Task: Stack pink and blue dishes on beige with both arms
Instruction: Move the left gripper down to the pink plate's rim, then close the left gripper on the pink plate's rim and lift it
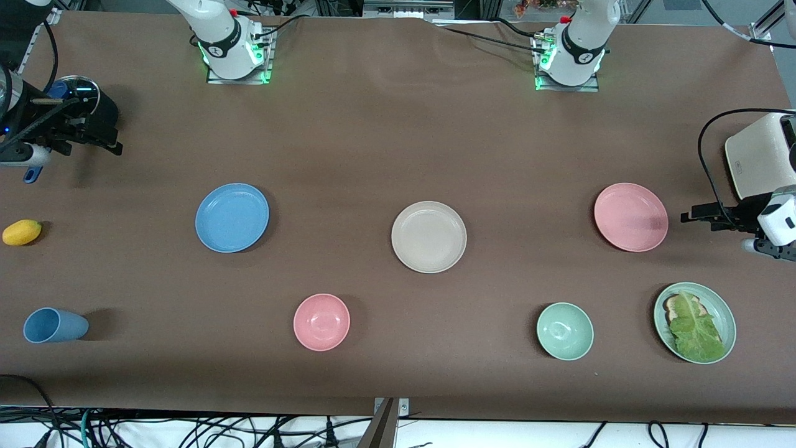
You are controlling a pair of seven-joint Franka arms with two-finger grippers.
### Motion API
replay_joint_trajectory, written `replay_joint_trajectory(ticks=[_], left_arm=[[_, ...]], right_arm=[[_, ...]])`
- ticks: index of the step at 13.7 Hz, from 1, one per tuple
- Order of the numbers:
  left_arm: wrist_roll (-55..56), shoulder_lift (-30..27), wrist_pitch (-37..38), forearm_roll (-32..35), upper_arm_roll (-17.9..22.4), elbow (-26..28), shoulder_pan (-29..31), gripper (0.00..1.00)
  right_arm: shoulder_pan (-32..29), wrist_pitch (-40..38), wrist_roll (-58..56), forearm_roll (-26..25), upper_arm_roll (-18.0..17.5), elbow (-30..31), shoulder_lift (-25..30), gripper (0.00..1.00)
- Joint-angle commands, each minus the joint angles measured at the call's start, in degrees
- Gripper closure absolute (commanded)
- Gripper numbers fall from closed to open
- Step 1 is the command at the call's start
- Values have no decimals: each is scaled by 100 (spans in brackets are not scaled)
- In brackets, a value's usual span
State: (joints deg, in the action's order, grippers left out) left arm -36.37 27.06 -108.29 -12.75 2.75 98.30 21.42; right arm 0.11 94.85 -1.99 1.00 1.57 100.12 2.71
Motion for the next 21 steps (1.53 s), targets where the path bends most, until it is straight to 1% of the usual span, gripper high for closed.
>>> replay_joint_trajectory(ticks=[1,5,7,9,10,18,21], left_arm=[[-72,10,-60,-157,-47,180,265,1],[103,18,-113,-201,-47,540,486,3],[297,19,-375,-289,-47,838,495,3],[289,27,-866,-421,-47,1146,486,3],[254,53,-991,-430,-47,1200,486,3],[227,273,-1264,-439,-82,1192,416,3],[227,352,-1325,-439,-170,1192,425,3]], right_arm=[[-55,-116,41,94,-17,-81,19,0],[-55,-142,41,102,-17,-81,28,0],[-55,-177,41,102,-17,-81,28,0],[-46,-177,41,102,-17,-81,28,0],[-55,-186,41,102,-17,-81,28,0],[-46,-186,41,102,-17,-90,28,0],[-55,-186,41,102,-17,-90,28,0]])
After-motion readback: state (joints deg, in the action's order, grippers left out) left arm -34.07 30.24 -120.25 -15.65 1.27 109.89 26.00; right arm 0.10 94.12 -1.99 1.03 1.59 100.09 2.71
